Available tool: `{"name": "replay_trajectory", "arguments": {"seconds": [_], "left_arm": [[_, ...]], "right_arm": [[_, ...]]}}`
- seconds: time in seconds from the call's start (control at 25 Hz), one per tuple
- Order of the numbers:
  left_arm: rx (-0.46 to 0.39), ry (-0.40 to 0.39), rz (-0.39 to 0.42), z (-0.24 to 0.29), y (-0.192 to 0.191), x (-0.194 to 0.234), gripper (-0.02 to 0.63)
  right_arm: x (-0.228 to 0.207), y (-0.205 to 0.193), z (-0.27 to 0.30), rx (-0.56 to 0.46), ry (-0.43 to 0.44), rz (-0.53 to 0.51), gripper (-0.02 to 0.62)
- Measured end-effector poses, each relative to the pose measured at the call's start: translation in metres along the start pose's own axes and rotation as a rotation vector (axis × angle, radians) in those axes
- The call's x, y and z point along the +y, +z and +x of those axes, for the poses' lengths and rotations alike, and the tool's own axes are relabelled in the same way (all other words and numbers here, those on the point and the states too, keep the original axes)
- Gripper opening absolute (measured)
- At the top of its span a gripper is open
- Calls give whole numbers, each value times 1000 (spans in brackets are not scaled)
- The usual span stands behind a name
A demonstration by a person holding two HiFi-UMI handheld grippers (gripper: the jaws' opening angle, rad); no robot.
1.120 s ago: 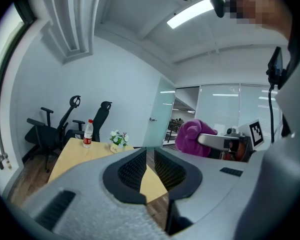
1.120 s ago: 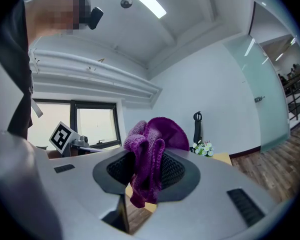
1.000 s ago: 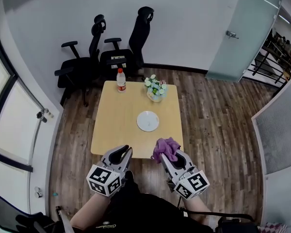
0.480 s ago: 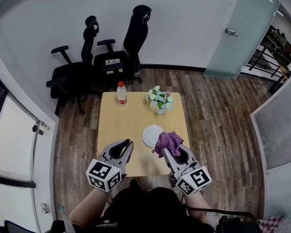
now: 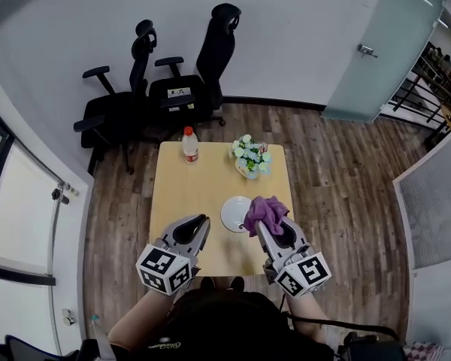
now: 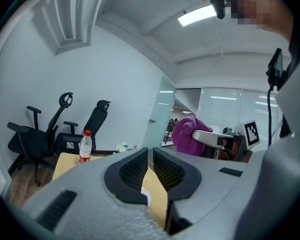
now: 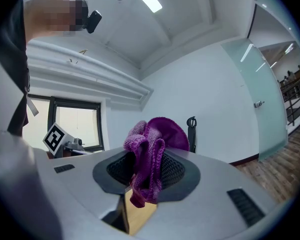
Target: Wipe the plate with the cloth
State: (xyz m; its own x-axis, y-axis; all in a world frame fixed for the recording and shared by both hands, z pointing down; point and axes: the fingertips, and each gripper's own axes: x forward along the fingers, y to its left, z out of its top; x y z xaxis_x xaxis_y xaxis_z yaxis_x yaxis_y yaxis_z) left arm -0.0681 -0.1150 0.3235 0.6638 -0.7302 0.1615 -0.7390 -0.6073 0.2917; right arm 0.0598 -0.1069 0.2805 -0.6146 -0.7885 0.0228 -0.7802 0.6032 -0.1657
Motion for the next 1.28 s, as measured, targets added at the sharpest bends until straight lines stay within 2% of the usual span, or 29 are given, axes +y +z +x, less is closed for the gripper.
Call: {"name": "replay_trajectory", "arguments": {"seconds": [0.24, 0.44, 0.76, 0.92, 1.12, 1.28], "left_arm": [[23, 0, 3, 11, -5, 0, 35], [47, 8, -38, 14, -18, 6, 32], [152, 22, -106, 27, -70, 28, 28], [201, 27, -144, 36, -101, 37, 26], [247, 51, -160, 44, -133, 47, 26], [272, 44, -163, 56, -146, 49, 21]], "right_arm": [[-6, -6, 5, 30, 15, 3, 109], [-6, -24, 12, 87, 19, 39, 109], [-9, -88, 26, 208, 19, 124, 108], [-15, -117, 35, 266, 36, 130, 109], [-30, -151, 53, 346, 67, 67, 109], [-53, -188, 88, 473, 91, -71, 109]]}}
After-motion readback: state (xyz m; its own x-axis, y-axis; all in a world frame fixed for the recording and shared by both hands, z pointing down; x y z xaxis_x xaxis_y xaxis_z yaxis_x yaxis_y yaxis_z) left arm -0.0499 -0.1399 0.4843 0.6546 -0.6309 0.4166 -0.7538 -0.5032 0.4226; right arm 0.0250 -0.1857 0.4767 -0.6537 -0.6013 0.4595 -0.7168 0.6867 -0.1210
